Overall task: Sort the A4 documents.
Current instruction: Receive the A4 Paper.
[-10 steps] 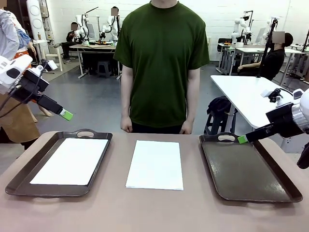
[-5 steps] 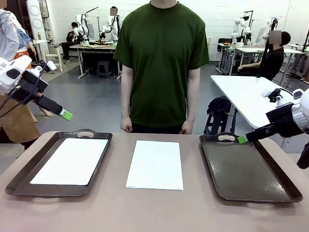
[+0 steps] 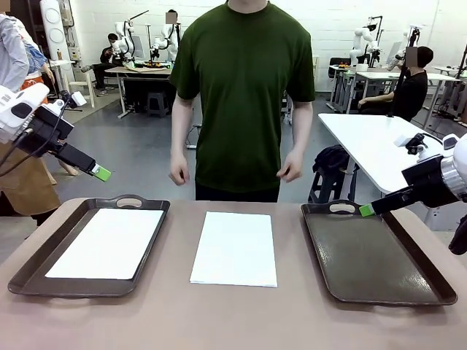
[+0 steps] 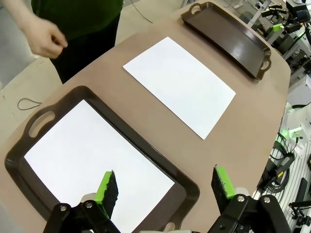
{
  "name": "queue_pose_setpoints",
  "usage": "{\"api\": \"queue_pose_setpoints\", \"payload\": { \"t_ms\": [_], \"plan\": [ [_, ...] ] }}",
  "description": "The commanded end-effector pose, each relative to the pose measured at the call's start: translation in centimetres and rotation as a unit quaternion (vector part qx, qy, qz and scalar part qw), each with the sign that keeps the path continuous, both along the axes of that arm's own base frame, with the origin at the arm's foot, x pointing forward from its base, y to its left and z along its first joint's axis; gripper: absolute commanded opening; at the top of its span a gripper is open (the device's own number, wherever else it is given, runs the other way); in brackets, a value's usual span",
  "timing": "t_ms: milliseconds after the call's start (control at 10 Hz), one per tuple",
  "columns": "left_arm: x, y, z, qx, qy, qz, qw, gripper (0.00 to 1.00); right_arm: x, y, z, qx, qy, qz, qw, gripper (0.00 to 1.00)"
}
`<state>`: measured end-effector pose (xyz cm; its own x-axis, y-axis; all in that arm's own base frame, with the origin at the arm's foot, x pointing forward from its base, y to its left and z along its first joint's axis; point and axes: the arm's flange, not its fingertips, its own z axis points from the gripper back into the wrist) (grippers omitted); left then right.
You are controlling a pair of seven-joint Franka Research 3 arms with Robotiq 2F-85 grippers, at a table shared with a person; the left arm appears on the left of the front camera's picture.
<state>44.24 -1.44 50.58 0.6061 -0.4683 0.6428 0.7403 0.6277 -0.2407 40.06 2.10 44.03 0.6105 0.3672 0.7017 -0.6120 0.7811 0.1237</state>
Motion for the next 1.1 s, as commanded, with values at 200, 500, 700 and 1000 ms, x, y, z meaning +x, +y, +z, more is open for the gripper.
{"api": "queue_pose_setpoints", "payload": {
  "t_ms": [200, 500, 700, 1000],
  "plan": [
    [-0.15, 0.12, -0.01, 0.004, -0.007, -0.006, 1.0, 1.0, 0.18, 0.05, -0.33, 0.007, 0.003, 0.0, 1.0, 1.0],
    [-0.15, 0.12, -0.01, 0.004, -0.007, -0.006, 1.0, 1.0, 0.18, 0.05, -0.33, 0.007, 0.003, 0.0, 1.0, 1.0],
    [-0.15, 0.12, -0.01, 0.004, -0.007, -0.006, 1.0, 1.0, 0.18, 0.05, -0.33, 0.007, 0.003, 0.0, 1.0, 1.0],
    [-0.15, 0.12, -0.01, 0.004, -0.007, -0.006, 1.0, 1.0, 0.18, 0.05, -0.33, 0.007, 0.003, 0.0, 1.0, 1.0]
  ]
}}
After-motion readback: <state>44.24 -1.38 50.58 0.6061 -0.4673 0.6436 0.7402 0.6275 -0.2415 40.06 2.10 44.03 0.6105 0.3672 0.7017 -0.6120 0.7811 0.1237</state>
